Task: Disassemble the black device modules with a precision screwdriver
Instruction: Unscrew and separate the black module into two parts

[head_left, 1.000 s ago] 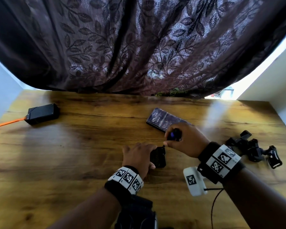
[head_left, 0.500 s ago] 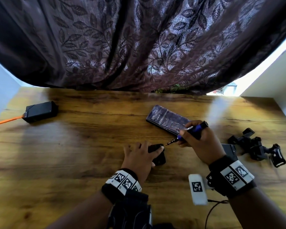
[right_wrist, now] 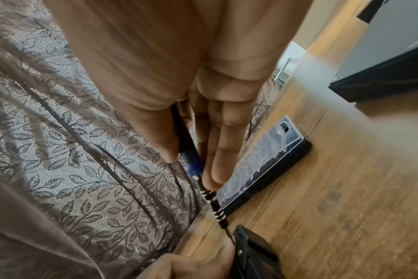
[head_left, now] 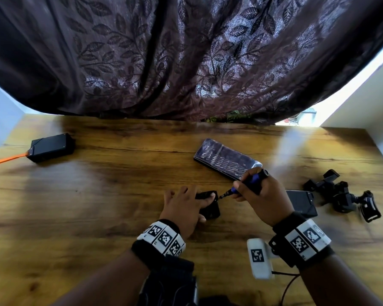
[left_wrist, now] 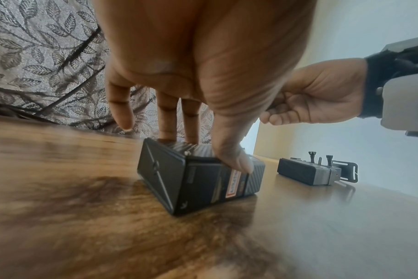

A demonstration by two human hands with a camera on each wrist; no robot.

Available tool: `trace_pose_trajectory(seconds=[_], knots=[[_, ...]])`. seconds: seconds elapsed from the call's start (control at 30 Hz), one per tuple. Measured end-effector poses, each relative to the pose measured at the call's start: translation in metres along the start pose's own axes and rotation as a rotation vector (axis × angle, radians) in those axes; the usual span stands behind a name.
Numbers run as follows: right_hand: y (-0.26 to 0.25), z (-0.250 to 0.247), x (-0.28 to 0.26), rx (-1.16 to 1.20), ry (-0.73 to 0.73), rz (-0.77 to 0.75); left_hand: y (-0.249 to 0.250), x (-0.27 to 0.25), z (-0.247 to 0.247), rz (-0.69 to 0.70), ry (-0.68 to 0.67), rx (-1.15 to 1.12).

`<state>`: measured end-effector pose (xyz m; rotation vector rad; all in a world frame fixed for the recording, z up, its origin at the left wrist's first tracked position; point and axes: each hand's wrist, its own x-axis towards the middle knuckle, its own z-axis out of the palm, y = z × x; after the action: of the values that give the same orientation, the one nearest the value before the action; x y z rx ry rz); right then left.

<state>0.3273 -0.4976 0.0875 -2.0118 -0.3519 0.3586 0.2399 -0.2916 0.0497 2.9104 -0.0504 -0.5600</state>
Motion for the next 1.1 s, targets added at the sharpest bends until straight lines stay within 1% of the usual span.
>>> trace_pose_trajectory(seconds=[0.37, 0.53, 0.7, 0.93, 1.0, 1.1], knots=[[0.0032, 0.0038, 0.0018, -0.067, -0.033, -0.007, 0.0026, -0.0020, -0.0017, -0.013, 0.002, -0.003], [0.0032, 0.0045, 0.0022, -0.103, -0.023, -0.012, 0.0035, -0.0023, -0.0030, -0.019, -0.003, 0.008], [0.0008, 0.0047, 0.0019, -0.062, -0.009, -0.001, 0.0034, -0.0018, -0.0011, -0.019, 0.013, 0.002], [-0.0001, 0.0045, 0.0032, -0.115, -0.026, -0.029, 0.0046, -0.0021, -0.0046, -0.016, -0.001, 0.016], [-0.0004, 0.0051, 0.0032, -0.146, -0.023, -0.038, 0.0039, -0.0016, -0.0040, -0.015, -0.002, 0.009], [-0.0044, 0.0037, 0.0030, -0.282, -0.015, -0.101, 0.0034, -0.0008, -0.0031, -0.013, 0.001, -0.002]])
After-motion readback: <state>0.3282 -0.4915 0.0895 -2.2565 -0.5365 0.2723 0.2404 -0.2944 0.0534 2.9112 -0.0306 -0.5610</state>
